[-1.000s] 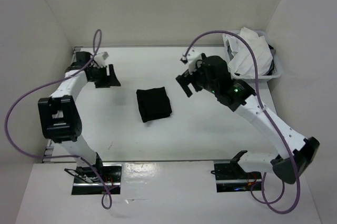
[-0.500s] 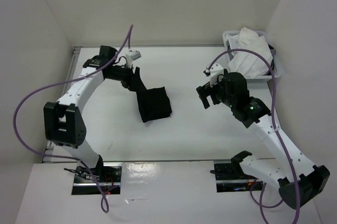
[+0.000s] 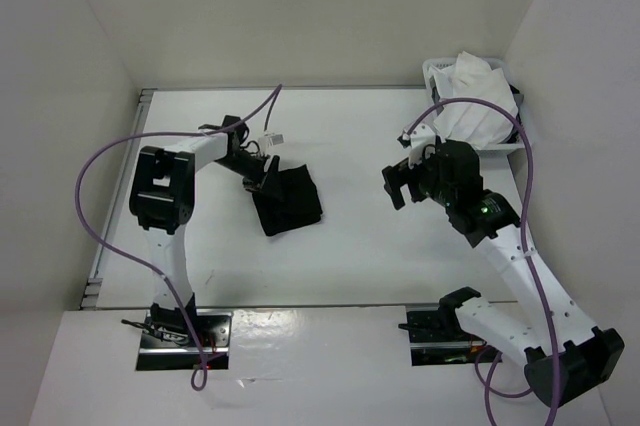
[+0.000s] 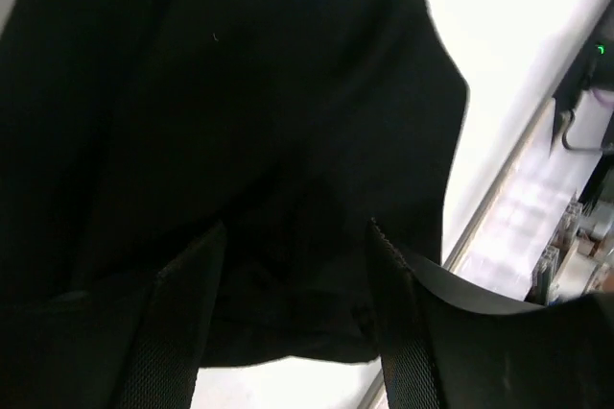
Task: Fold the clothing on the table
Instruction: Fold the skirt
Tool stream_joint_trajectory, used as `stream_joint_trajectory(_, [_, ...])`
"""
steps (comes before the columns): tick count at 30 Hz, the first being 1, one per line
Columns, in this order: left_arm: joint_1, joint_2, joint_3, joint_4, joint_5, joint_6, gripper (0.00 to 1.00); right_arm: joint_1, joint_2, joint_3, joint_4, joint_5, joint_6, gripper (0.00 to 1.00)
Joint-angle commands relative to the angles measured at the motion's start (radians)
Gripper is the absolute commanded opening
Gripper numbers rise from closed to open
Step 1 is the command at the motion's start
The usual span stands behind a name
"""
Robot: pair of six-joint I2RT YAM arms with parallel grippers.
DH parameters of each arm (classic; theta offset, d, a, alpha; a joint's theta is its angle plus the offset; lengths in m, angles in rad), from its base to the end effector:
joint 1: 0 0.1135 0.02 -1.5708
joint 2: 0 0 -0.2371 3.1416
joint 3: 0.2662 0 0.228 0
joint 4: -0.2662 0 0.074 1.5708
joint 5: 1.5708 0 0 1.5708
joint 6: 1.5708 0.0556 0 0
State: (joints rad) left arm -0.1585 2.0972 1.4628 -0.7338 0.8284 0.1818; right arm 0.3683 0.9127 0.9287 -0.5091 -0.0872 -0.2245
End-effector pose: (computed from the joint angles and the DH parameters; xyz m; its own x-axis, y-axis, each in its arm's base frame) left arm 0.3631 -0.0995 0.1271 -0.9056 0.2685 -0.3284 0.4238 0.6056 -0.6735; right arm 0.1923 0.0794 0.3033 -0.3348 -0.3669 -0.8679 -0.5177 0.8412 -0.1559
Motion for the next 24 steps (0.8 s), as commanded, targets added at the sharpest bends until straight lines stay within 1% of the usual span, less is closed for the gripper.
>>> stream_joint_trajectory(1, [0.005, -0.031, -0.045, 0.027, -0.201, -0.070, 0.68, -0.006, -0.017, -0.002, 0.050, -0.017, 0.014, 0.99])
stream_joint_trajectory(2, [0.016, -0.031, -0.054, 0.027, -0.222, -0.070, 0.68, -0.006, -0.017, -0.002, 0.050, -0.017, 0.014, 0.99])
stream_joint_trajectory(4, [0.030, -0.060, -0.067, 0.005, -0.222, -0.061, 0.68, -0.006, -0.017, -0.002, 0.060, -0.017, 0.014, 0.99])
stream_joint_trajectory(7, [0.053, -0.132, -0.027, -0.068, -0.132, -0.016, 0.68, -0.006, -0.044, -0.002, 0.060, -0.017, 0.014, 0.99])
stream_joint_trajectory(9, [0.053, -0.236, 0.046, -0.125, -0.083, -0.004, 0.68, -0.006, -0.064, -0.020, 0.060, -0.017, 0.005, 0.99])
stream_joint_trajectory(10, [0.053, -0.277, 0.069, -0.134, -0.083, -0.004, 0.68, -0.006, -0.083, -0.021, 0.060, -0.017, 0.005, 0.99])
stream_joint_trajectory(11, [0.053, -0.364, 0.089, -0.134, -0.083, -0.004, 0.68, -0.015, -0.083, -0.030, 0.060, -0.017, 0.005, 0.99])
stream_joint_trajectory(12, [0.053, -0.408, 0.105, -0.134, -0.098, -0.004, 0.69, -0.015, -0.095, -0.030, 0.060, -0.017, 0.005, 0.99])
stream_joint_trajectory(13, [0.053, -0.449, 0.105, -0.134, -0.113, -0.004, 0.69, -0.015, -0.095, -0.030, 0.060, -0.017, 0.005, 0.99])
stream_joint_trajectory(14, [0.042, -0.532, 0.105, -0.109, -0.129, -0.004, 0.70, -0.015, -0.106, -0.030, 0.060, -0.017, 0.005, 0.99])
stream_joint_trajectory(16, [0.031, -0.612, 0.062, -0.075, -0.202, -0.004, 0.72, -0.015, -0.106, -0.030, 0.069, -0.003, 0.005, 0.99])
stream_joint_trajectory(17, [0.031, -0.690, -0.008, -0.018, -0.239, -0.031, 0.72, -0.015, -0.106, -0.030, 0.069, 0.027, 0.005, 0.99])
stream_joint_trajectory(18, [0.031, -0.728, -0.048, 0.014, -0.277, -0.059, 0.73, -0.015, -0.106, -0.030, 0.081, 0.044, 0.014, 0.99])
stream_joint_trajectory(19, [0.031, -0.762, -0.088, 0.045, -0.361, -0.112, 0.74, -0.015, -0.106, -0.030, 0.092, 0.062, 0.028, 0.99])
stream_joint_trajectory(20, [0.051, -0.822, -0.125, 0.086, -0.394, -0.134, 0.74, -0.025, -0.106, -0.030, 0.092, 0.105, 0.037, 0.99])
stream_joint_trajectory(21, [0.062, -0.845, -0.181, 0.099, -0.426, -0.152, 0.77, -0.025, -0.106, -0.030, 0.092, 0.131, 0.048, 0.99])
stream_joint_trajectory(22, [0.088, -0.886, -0.203, 0.125, -0.515, -0.192, 0.80, -0.037, -0.106, -0.019, 0.092, 0.157, 0.077, 0.99])
stream_joint_trajectory(23, [0.105, -0.905, -0.225, 0.137, -0.572, -0.214, 0.82, -0.054, -0.097, -0.008, 0.092, 0.185, 0.092, 0.99])
stream_joint_trajectory(24, [0.123, -0.946, -0.263, 0.148, -0.672, -0.229, 0.85, -0.063, -0.097, 0.002, 0.078, 0.240, 0.131, 0.99])
